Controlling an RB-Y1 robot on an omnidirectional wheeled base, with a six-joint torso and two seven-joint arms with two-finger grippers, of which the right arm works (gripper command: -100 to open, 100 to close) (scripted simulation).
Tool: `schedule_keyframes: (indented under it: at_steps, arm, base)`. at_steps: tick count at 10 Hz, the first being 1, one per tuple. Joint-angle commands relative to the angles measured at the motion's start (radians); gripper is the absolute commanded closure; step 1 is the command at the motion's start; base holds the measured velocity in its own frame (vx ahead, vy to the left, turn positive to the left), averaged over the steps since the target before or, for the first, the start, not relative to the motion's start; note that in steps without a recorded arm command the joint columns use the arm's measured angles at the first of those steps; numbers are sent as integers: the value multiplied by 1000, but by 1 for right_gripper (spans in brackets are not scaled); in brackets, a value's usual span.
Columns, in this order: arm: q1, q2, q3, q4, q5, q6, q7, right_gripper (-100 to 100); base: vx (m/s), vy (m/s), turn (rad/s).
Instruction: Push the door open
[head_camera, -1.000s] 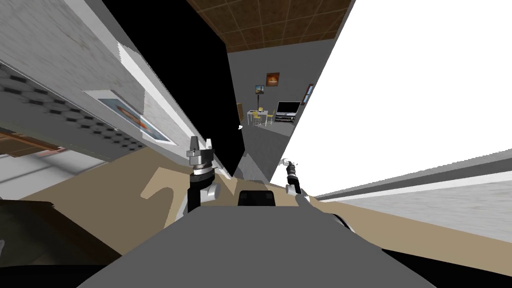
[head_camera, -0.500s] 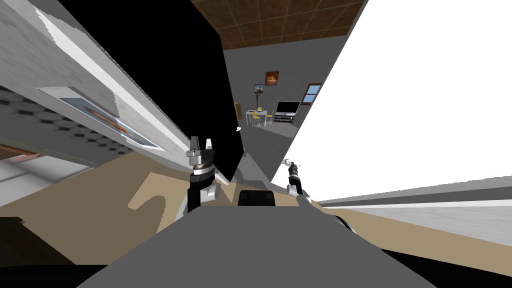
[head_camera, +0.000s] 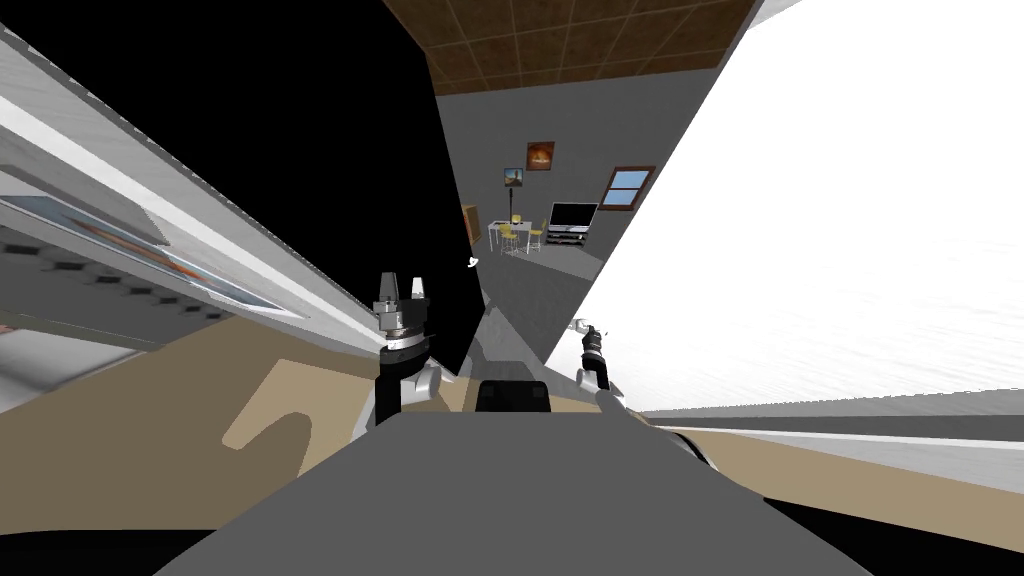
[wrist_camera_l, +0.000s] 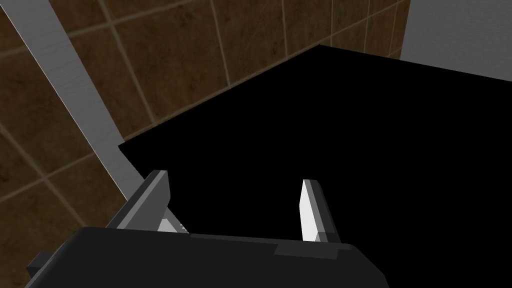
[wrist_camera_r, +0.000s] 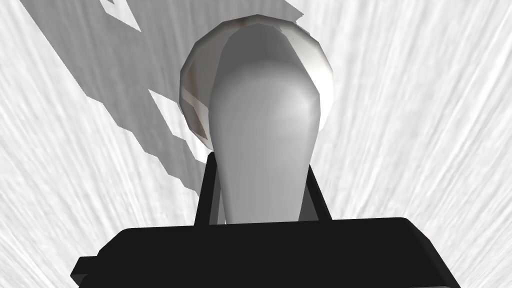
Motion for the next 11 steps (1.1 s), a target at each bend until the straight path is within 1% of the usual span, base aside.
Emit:
schedule_keyframes:
  at_steps: [1,2,3,5,6,8,9,11]
  arm:
    - [14,-15,-26,-8,-14,-6,5,100]
    - [15,-17,-37,-6,-21,-6,9,100]
    - [15,-17,-37,-6,-21,-6,9,100]
    - [17,-21,-64,0,-37,-7,18,100]
    - [17,-21,-64,0,-37,-7,18,100]
    - [17,-21,-64,0,-37,-7,18,100]
    - [19,-25,-83,3,-49,-8,25,100]
    - [19,-25,-83,3,-49,-8,25,100]
  base:
    - [205,45,-40]
    - [210,33,-76]
    - [136,10,-44]
    - [180,30,-60]
    - [140,21,-19]
    - [19,-3,5]
    - [106,42,-49]
    - [110,27,-47]
